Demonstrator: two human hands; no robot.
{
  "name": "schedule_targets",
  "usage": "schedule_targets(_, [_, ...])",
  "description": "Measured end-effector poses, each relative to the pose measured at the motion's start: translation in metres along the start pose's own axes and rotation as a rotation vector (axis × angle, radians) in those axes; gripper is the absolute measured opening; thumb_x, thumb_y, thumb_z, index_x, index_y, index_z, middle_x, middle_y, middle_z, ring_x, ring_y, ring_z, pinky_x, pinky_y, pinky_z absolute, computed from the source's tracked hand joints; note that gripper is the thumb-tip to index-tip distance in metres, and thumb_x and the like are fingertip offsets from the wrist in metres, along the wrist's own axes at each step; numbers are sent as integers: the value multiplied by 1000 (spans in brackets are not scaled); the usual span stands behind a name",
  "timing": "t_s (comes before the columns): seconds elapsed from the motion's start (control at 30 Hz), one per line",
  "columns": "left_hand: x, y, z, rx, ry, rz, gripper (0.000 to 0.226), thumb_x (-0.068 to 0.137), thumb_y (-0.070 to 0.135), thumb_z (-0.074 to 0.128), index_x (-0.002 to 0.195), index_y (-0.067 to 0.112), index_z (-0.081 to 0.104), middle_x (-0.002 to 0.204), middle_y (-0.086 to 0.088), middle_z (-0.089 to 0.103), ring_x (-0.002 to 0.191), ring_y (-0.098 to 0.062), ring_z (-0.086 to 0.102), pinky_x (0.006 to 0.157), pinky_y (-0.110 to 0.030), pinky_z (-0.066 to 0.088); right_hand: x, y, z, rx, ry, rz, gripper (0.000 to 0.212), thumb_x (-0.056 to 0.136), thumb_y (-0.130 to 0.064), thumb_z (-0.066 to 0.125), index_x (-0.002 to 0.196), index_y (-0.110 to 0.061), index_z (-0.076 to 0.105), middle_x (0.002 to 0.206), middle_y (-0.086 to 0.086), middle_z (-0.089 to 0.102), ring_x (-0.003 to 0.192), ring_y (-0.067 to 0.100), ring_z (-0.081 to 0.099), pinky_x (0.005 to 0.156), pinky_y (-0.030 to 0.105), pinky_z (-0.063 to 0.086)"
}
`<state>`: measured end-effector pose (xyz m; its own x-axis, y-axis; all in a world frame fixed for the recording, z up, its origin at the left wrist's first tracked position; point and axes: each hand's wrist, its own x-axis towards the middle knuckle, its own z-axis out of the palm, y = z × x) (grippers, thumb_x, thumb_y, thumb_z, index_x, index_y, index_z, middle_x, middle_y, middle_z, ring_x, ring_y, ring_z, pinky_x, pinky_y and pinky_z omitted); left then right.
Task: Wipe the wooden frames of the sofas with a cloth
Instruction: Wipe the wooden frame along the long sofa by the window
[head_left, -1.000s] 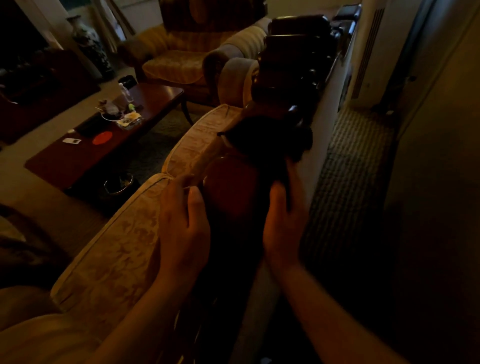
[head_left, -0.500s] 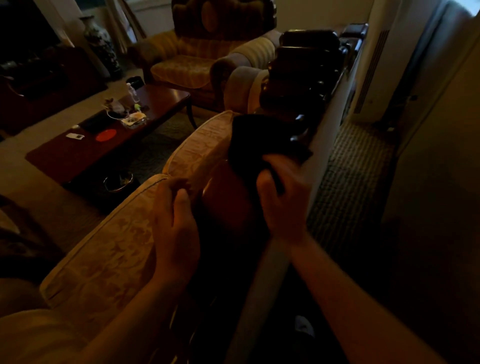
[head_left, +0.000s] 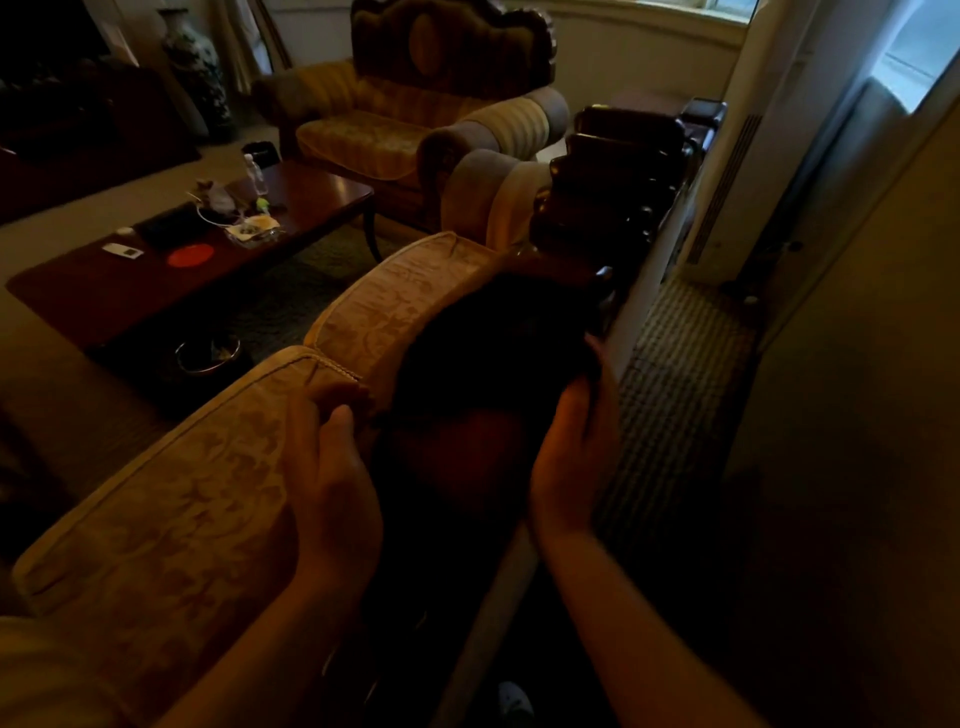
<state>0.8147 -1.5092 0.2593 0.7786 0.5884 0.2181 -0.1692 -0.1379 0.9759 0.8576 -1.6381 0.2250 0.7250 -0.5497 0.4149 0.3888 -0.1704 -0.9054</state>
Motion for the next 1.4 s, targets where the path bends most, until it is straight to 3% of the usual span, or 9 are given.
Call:
schedule_targets(0.3, [2, -3, 1, 89, -83, 71, 21, 83, 21, 38, 89, 18, 58, 84, 18, 57, 89, -16, 56, 83, -41, 47, 56, 50, 3, -107, 140, 528, 41, 97, -10, 47, 132, 10, 41, 134, 20, 46, 124, 32, 43, 107, 30, 26])
schedule_targets(0.4, [1, -2, 2, 82, -97, 66, 18, 82, 24, 38, 85, 29, 55, 87, 7, 57, 89, -16, 57, 79, -35, 45, -14, 14, -14, -69, 84, 437, 41, 94, -5, 50, 134, 3, 44, 129, 13, 52, 119, 20, 49, 98, 19, 33])
schedule_targets(0.6, [1, -2, 3, 99, -138, 80, 16, 80, 23, 38, 78, 28, 52, 81, 5, 54, 81, -14, 53, 72, -33, 42, 22, 23, -13, -129, 14, 429, 26, 89, -9, 56, 114, -2, 58, 113, 13, 59, 102, 23, 58, 93, 40, 47])
schedule_targets(0.7, [-1, 3, 2, 86, -104, 55, 16, 79, 22, 38, 76, 28, 53, 80, 8, 54, 79, -6, 53, 73, -28, 42, 23, 11, -18, -60, -2, 400, 16, 90, -13, 53, 101, -6, 61, 86, 0, 59, 74, 5, 57, 68, 20, 47])
schedule_targets(0.8, [7, -5, 0, -71, 8, -121, 18, 74, 27, 43, 72, 27, 61, 85, 1, 60, 87, -13, 58, 80, -33, 45, -7, -23, -26, -80, -90, 90, 20, 80, -28, 51, 85, -12, 62, 89, 3, 58, 80, 14, 56, 73, 27, 47])
schedule_targets(0.93, [19, -7, -10, -226, -7, -363, 25, 55, 46, 48, 67, 44, 69, 101, -2, 58, 112, -34, 54, 102, -53, 41, 16, -55, 11, -572, -606, -654, 32, 82, -38, 48, 93, -17, 70, 107, 4, 65, 112, 22, 50, 101, 42, 32])
schedule_targets(1.13, [29, 4, -23, -473, 182, -634, 21, 94, 14, 38, 82, 8, 54, 82, -8, 57, 74, -18, 55, 71, -27, 45, 69, -88, 109, -1216, -1600, -485, 45, 94, -46, 44, 128, -17, 53, 135, 3, 50, 112, 20, 47, 96, 35, 34])
schedule_targets(1.3, [38, -17, -67, -328, 345, -726, 30, 97, 18, 31, 77, 11, 51, 78, -5, 54, 73, -17, 51, 61, -26, 40, -48, -81, 102, -911, -2030, -653, 35, 96, -40, 44, 121, -21, 59, 125, 0, 57, 112, 15, 50, 79, 26, 28])
schedule_targets(1.4, [16, -33, -100, -291, 399, -822, 30, 96, 23, 34, 77, 11, 53, 78, -6, 54, 70, -17, 51, 60, -27, 39, -45, -76, 113, -820, -2208, -617, 39, 93, -37, 49, 129, -24, 54, 135, 0, 50, 126, 19, 43, 97, 27, 32])
